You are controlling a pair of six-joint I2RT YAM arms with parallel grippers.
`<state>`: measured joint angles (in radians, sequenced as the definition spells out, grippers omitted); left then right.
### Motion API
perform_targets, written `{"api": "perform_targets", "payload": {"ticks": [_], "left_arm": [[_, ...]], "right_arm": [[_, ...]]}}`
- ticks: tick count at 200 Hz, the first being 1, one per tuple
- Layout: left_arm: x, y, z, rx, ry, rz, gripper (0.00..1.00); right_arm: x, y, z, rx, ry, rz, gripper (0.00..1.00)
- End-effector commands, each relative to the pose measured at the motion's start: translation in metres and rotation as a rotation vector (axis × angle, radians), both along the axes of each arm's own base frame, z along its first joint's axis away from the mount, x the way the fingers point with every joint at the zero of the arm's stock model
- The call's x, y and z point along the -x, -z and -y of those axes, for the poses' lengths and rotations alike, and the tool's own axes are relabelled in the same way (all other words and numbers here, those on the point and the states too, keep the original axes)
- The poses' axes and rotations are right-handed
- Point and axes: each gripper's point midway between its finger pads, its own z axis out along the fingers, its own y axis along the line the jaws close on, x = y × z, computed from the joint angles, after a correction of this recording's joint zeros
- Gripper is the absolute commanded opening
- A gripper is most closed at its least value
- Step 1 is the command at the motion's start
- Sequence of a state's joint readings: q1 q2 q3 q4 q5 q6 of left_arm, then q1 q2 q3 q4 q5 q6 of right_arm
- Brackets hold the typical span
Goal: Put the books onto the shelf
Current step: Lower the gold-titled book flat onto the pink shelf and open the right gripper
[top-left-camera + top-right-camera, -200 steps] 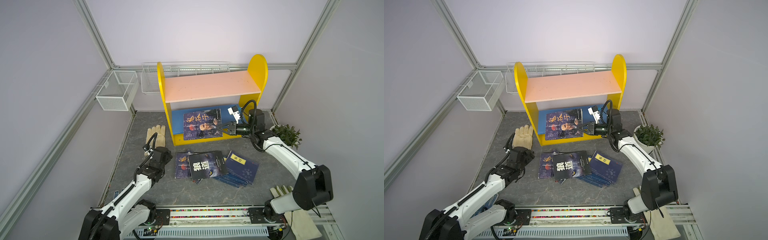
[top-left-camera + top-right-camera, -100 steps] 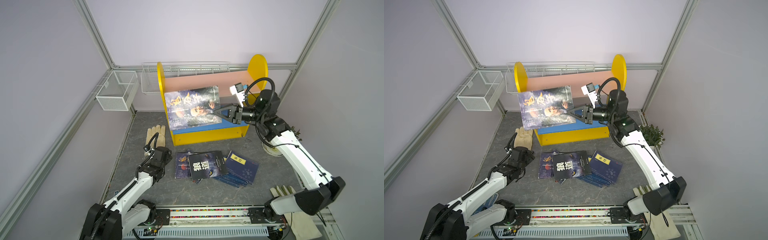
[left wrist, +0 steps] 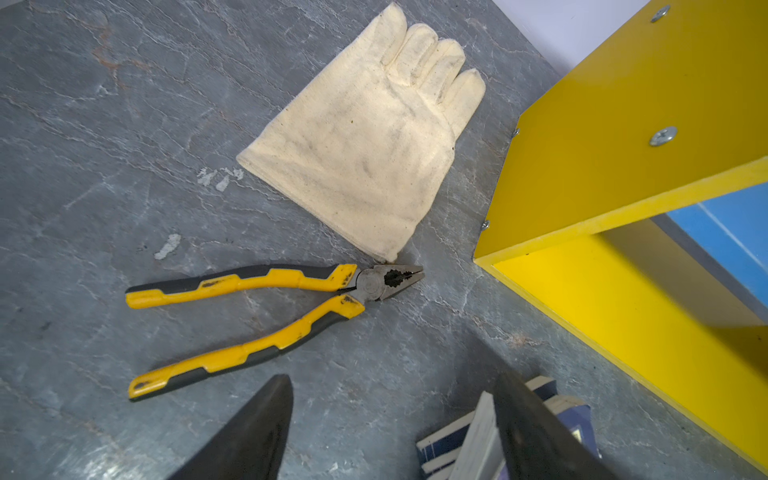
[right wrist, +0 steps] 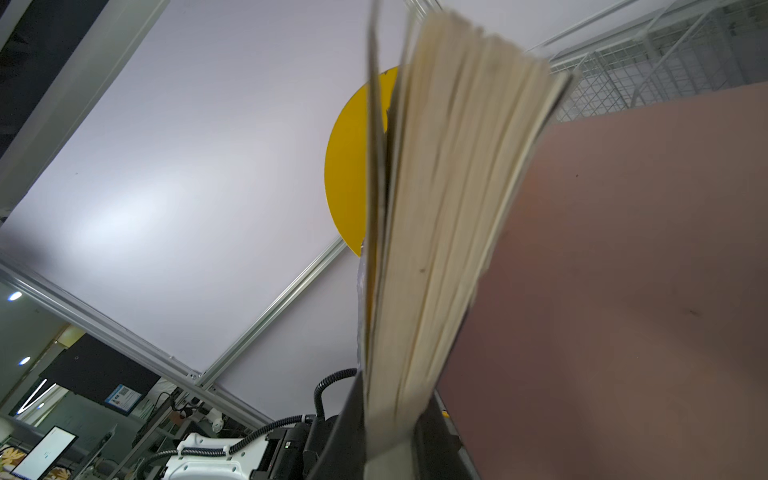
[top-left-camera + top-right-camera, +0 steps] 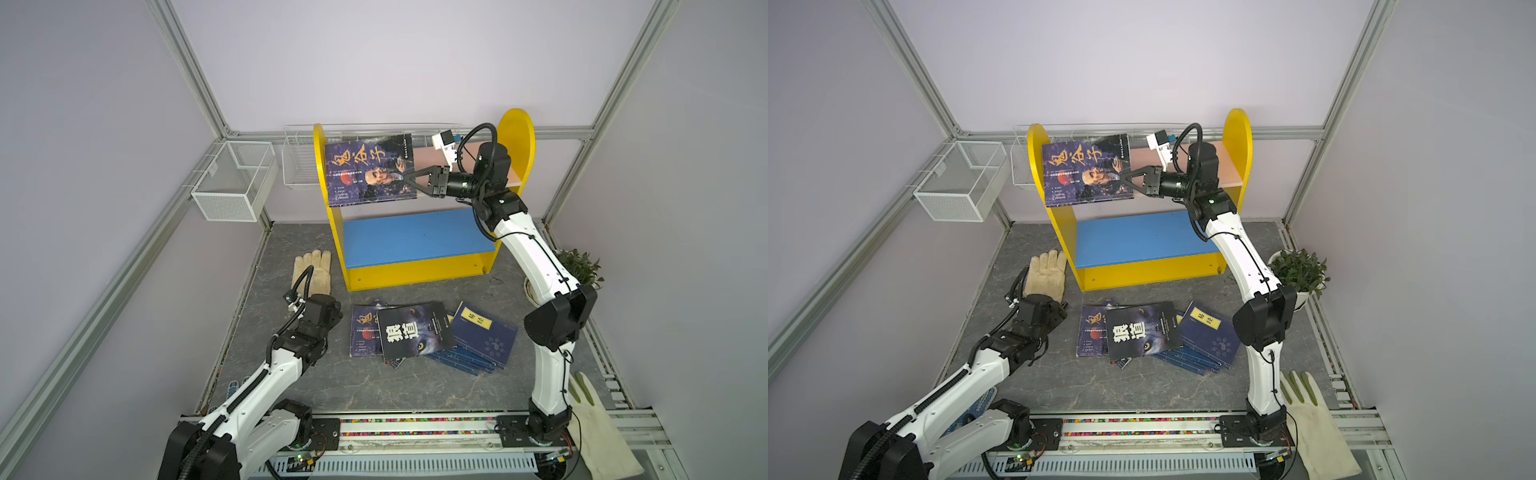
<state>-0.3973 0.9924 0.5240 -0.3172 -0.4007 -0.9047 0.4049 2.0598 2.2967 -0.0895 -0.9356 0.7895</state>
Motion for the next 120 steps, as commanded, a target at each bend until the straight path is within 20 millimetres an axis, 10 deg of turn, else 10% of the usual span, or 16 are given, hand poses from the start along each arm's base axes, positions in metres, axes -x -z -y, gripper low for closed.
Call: {"api": "perform_targets", "payload": {"ticks": [1,80,120], "left_arm": [[0.001,-0.004,-0.008,-0.018,-0.028,0.005,0.77],[-0.001,-0.003,-0.005,-0.02,-0.02,-0.003,0.76],[-0.001,-0.004,-0.004,-0.013,-0.017,0.006,0.76]], "right_arm": [[0.003,-0.036,0.01,-0.056,0.035,0.081,0.07],[-0.018,0.004,-0.001,0.034,0.058,0.022,0.1],[-0.038,0.028,0.001,0.164,0.232,0.056,0.3]]}}
